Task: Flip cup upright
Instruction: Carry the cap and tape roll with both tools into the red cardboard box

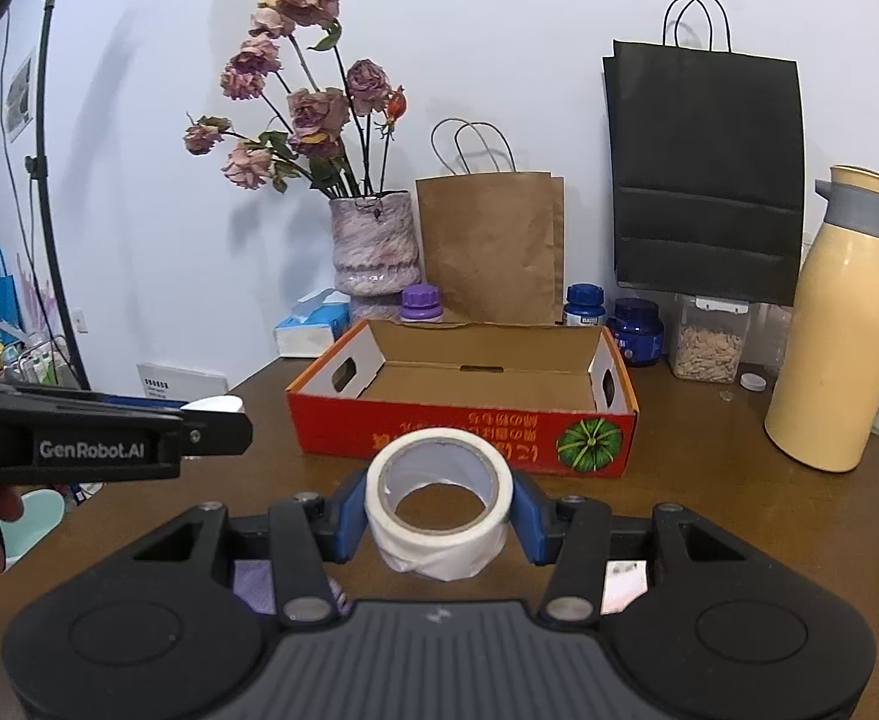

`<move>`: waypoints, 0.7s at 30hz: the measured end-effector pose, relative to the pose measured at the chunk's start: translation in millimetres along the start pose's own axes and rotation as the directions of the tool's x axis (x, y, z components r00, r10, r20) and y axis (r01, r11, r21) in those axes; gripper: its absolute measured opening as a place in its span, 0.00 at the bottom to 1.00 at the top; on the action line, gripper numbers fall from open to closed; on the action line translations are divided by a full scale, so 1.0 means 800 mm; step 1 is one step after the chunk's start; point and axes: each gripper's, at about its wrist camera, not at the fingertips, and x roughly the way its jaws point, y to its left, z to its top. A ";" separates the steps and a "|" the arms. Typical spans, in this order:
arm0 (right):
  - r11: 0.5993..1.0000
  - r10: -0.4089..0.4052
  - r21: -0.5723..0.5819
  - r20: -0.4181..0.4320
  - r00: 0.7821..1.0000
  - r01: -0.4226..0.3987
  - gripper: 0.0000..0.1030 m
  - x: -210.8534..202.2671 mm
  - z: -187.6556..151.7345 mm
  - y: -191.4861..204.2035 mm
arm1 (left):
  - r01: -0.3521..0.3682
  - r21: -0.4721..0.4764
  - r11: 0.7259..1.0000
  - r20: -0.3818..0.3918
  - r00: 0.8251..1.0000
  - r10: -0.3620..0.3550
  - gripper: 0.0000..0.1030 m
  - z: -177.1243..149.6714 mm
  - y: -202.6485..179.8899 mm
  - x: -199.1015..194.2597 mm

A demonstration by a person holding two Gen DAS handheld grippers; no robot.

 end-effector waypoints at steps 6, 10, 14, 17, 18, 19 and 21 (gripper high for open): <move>1.000 -0.003 0.004 -0.015 1.000 0.003 0.47 0.033 0.021 -0.011 | -0.008 -0.015 1.000 -0.008 1.000 0.008 0.40 0.025 0.006 0.027; 1.000 -0.004 0.014 -0.028 1.000 0.004 0.47 0.056 0.037 -0.019 | -0.012 -0.024 1.000 -0.010 1.000 0.012 0.40 0.043 0.007 0.044; 1.000 -0.009 0.013 -0.041 0.999 0.010 0.47 0.081 0.056 -0.026 | -0.019 -0.042 0.999 -0.016 1.000 0.018 0.40 0.063 0.009 0.065; 1.000 -0.012 0.011 -0.044 0.999 0.013 0.47 0.098 0.070 -0.032 | -0.035 -0.051 0.998 -0.015 0.999 0.034 0.40 0.078 0.010 0.080; 1.000 -0.013 0.012 -0.045 0.999 0.014 0.47 0.103 0.074 -0.034 | -0.040 -0.055 0.998 -0.015 0.999 0.040 0.40 0.083 0.011 0.085; 1.000 -0.014 0.012 -0.046 0.999 0.014 0.47 0.109 0.079 -0.036 | -0.046 -0.060 0.997 -0.016 0.999 0.045 0.40 0.088 0.012 0.091; 1.000 -0.019 0.009 -0.048 0.999 0.020 0.47 0.122 0.089 -0.039 | -0.057 -0.069 0.996 -0.019 0.998 0.056 0.40 0.098 0.014 0.103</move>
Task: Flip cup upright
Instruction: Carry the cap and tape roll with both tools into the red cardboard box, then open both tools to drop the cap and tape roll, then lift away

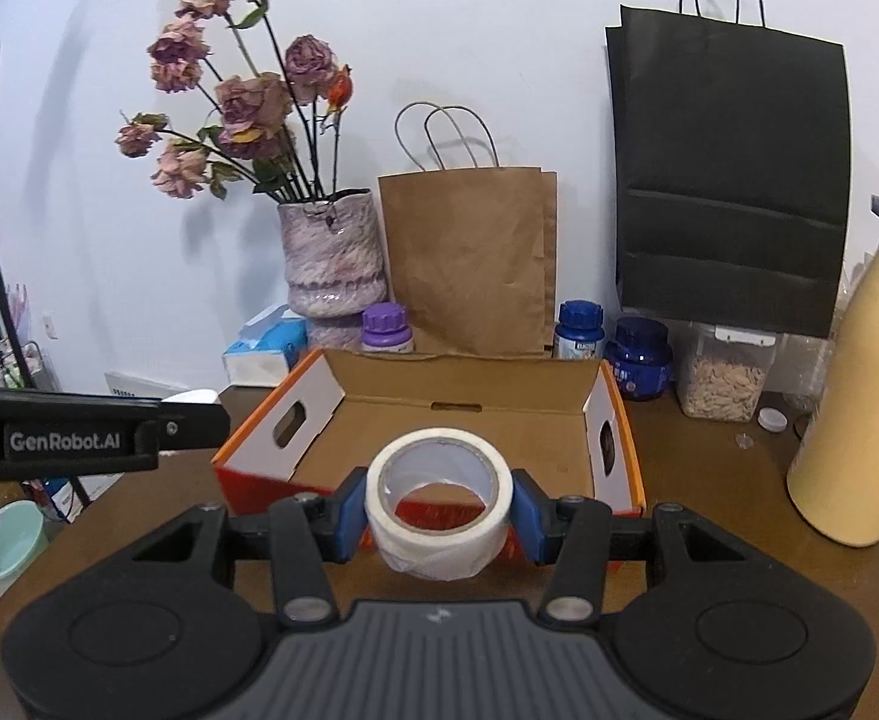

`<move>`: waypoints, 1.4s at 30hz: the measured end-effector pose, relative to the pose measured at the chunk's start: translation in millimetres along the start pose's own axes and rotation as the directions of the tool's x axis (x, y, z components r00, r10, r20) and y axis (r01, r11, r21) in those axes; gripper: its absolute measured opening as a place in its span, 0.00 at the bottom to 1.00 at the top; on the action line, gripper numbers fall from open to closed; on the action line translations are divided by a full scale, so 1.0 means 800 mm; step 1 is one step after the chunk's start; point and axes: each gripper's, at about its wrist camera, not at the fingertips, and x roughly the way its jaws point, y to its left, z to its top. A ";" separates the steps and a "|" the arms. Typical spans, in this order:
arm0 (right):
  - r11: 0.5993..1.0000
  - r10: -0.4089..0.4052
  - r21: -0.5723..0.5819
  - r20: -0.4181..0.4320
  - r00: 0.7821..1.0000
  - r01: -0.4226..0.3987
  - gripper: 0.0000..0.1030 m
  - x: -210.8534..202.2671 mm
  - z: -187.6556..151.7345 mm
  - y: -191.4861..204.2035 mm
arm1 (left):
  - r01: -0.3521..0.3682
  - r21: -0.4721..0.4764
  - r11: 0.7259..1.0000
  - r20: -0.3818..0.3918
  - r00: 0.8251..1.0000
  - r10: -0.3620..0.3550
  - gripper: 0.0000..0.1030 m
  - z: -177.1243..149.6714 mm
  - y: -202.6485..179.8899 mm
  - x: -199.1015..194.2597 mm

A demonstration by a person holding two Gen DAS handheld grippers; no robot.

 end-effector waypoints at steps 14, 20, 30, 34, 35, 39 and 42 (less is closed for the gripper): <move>0.999 -0.050 -0.014 -0.056 0.997 0.049 0.47 0.103 0.056 -0.017 | -0.091 -0.021 0.996 -0.057 0.994 0.090 0.40 0.051 0.000 0.094; 0.996 -0.080 -0.031 -0.077 0.994 0.078 0.47 0.148 0.060 -0.021 | -0.150 -0.003 0.989 -0.108 0.983 0.148 0.40 0.049 0.002 0.143; 0.990 -0.140 -0.017 -0.157 0.978 0.140 0.47 0.222 0.051 -0.039 | -0.216 0.031 0.976 -0.170 0.961 0.218 0.40 0.046 0.005 0.214; 0.991 -0.133 -0.015 -0.202 0.970 0.133 0.47 0.242 0.047 -0.043 | -0.215 0.028 0.976 -0.191 0.957 0.217 0.40 0.043 0.008 0.234; 0.992 -0.129 -0.014 -0.206 0.970 0.128 0.47 0.245 0.047 -0.043 | -0.213 0.030 0.977 -0.194 0.957 0.214 0.40 0.042 0.009 0.238; 0.995 -0.103 -0.011 -0.216 0.971 0.103 0.47 0.254 0.044 -0.044 | -0.178 0.022 0.984 -0.210 0.961 0.179 0.42 0.039 0.014 0.249; 0.995 -0.095 -0.009 -0.220 0.971 0.095 0.62 0.259 0.041 -0.045 | -0.173 0.008 0.985 -0.204 0.964 0.171 0.55 0.038 0.018 0.251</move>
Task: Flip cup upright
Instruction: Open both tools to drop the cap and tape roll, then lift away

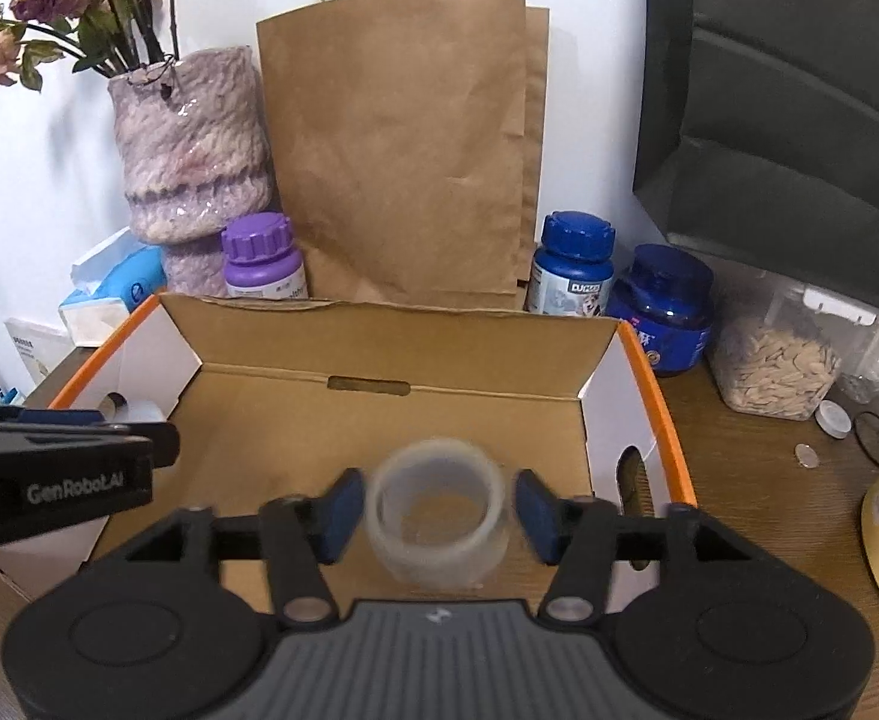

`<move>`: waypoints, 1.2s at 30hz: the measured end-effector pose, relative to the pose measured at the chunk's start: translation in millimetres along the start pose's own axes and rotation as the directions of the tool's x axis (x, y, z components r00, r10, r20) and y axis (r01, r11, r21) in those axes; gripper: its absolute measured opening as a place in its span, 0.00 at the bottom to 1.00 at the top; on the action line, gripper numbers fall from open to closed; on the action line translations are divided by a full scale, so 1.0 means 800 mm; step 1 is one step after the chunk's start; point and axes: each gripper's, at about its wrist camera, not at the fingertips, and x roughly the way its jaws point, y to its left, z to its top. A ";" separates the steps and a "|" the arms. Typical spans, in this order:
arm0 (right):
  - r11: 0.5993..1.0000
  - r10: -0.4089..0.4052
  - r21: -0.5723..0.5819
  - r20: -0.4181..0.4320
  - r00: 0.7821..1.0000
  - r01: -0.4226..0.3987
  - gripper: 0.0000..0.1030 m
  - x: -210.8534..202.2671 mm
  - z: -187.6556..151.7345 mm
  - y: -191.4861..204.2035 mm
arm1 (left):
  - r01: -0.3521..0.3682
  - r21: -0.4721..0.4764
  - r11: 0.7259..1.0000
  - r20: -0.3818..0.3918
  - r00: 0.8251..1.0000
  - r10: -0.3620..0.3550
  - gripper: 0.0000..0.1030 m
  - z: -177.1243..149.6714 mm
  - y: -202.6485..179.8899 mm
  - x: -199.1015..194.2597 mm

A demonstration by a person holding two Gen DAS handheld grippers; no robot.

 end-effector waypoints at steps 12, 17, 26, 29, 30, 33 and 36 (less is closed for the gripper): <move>0.999 0.011 0.030 0.048 0.999 -0.013 1.00 -0.023 0.002 -0.006 | 0.011 -0.027 1.000 0.084 0.996 -0.009 1.00 0.004 0.012 -0.035; 0.999 0.019 0.031 0.074 0.997 -0.022 1.00 -0.046 0.000 -0.004 | 0.023 -0.032 0.999 0.108 0.994 -0.019 1.00 0.001 0.016 -0.062; 0.999 0.035 0.011 0.148 0.988 -0.037 1.00 -0.111 -0.012 0.007 | 0.054 -0.030 0.998 0.160 0.986 -0.048 1.00 -0.018 0.027 -0.125; 0.999 0.041 0.004 0.175 0.984 -0.042 1.00 -0.139 -0.020 0.010 | 0.069 -0.037 0.997 0.181 0.982 -0.061 1.00 -0.027 0.032 -0.150; 0.999 0.045 0.001 0.185 0.982 -0.046 1.00 -0.150 -0.023 0.010 | 0.070 -0.040 0.997 0.188 0.980 -0.061 1.00 -0.031 0.035 -0.158; 0.999 0.050 -0.010 0.213 0.976 -0.049 1.00 -0.180 -0.035 0.012 | 0.083 -0.058 0.995 0.223 0.973 -0.068 1.00 -0.046 0.041 -0.186; 0.998 0.058 -0.017 0.237 0.970 -0.056 1.00 -0.208 -0.048 0.013 | 0.091 -0.063 0.994 0.237 0.969 -0.074 1.00 -0.061 0.046 -0.210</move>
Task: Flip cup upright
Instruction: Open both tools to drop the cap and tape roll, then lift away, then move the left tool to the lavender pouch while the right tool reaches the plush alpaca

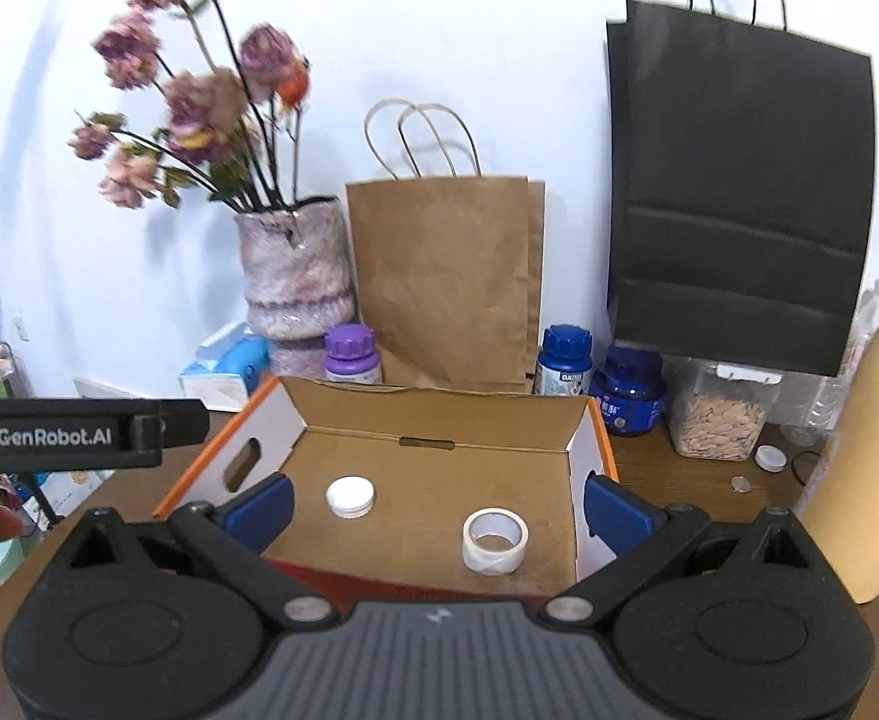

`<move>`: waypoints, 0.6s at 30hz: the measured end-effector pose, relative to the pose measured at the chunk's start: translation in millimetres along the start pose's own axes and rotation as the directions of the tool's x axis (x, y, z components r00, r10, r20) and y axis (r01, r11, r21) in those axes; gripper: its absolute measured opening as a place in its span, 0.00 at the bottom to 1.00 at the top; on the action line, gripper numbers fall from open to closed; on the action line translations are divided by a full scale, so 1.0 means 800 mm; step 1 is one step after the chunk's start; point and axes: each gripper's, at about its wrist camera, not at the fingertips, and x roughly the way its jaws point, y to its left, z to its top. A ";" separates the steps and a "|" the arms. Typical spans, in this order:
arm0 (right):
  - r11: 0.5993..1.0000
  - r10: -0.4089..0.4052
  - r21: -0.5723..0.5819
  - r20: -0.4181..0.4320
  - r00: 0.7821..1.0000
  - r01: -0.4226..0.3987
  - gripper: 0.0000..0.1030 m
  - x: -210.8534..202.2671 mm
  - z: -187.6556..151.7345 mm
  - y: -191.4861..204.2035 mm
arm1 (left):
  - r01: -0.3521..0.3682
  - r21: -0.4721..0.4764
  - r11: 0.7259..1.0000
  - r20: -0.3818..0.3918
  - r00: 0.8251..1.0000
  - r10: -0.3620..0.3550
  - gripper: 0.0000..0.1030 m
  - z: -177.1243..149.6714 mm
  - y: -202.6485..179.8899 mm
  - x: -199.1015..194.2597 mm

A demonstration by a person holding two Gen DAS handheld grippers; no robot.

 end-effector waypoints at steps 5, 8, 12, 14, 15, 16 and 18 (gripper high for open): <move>1.000 0.019 -0.023 0.054 0.998 -0.018 1.00 -0.053 -0.017 0.004 | 0.007 -0.009 1.000 0.031 0.999 -0.006 1.00 -0.019 0.007 -0.045; 0.999 0.034 -0.029 0.076 0.997 -0.031 1.00 -0.082 -0.032 0.007 | 0.010 -0.007 1.000 0.044 0.999 -0.010 1.00 -0.033 0.012 -0.070; 0.999 0.038 -0.039 0.099 0.994 -0.034 1.00 -0.118 -0.057 0.009 | 0.010 0.010 1.000 0.048 0.999 -0.010 1.00 -0.054 0.017 -0.096; 0.998 0.040 -0.041 0.103 0.994 -0.036 1.00 -0.133 -0.071 0.009 | 0.012 0.012 1.000 0.049 0.999 -0.013 1.00 -0.067 0.020 -0.108; 0.998 0.042 -0.043 0.105 0.994 -0.037 1.00 -0.140 -0.078 0.009 | 0.011 0.013 1.000 0.053 0.999 -0.012 1.00 -0.074 0.022 -0.113; 0.998 0.041 -0.044 0.107 0.993 -0.037 1.00 -0.147 -0.086 0.010 | 0.010 0.017 1.000 0.058 0.998 -0.011 1.00 -0.080 0.023 -0.120; 0.998 0.040 -0.050 0.108 0.993 -0.034 1.00 -0.159 -0.102 0.010 | 0.006 0.029 1.000 0.065 0.998 -0.008 1.00 -0.093 0.024 -0.131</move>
